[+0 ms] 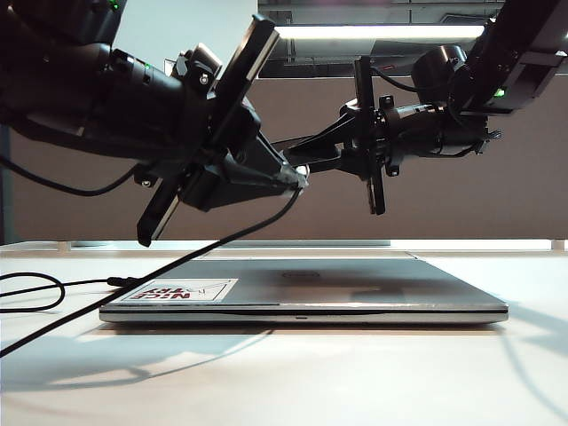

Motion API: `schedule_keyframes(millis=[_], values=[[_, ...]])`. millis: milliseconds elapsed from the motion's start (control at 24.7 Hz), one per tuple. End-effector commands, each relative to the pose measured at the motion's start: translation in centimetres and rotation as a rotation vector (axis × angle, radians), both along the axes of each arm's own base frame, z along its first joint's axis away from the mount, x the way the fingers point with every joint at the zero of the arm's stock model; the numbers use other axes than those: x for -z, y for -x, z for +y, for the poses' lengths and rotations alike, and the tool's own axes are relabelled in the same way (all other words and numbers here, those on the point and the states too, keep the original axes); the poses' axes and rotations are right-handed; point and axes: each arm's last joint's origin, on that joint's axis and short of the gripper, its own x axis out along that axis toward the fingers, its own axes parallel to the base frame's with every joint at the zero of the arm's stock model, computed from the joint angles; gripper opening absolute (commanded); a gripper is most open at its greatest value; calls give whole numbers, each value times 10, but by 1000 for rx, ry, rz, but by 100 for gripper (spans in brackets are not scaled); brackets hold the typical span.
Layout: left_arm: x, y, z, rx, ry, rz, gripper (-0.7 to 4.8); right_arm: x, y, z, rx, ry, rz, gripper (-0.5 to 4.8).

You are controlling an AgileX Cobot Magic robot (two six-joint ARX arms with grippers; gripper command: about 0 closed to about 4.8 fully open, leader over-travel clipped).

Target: Pick up the charging cable and the phone, plug the charging cable into the charging port on the phone, and finally place them back on the table.

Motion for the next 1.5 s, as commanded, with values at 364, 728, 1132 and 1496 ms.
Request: schedule_keyframes(millis=[364,728,1132,1496], values=[[-3,-2,-1,-9,47,13,-8,-8,1,1,-31,-24,-23,-5],[-3,-2,0,-12,47,12,-8,-8,1,0,-31,-25,-15,-6],[-4,-4,0,-18,70,-4,-8,-6,2,0,-47,-29,-3,-6],[-3,-7,-1,-32,106,15,-8,-6,1,0,-20,-17,-6,-6]])
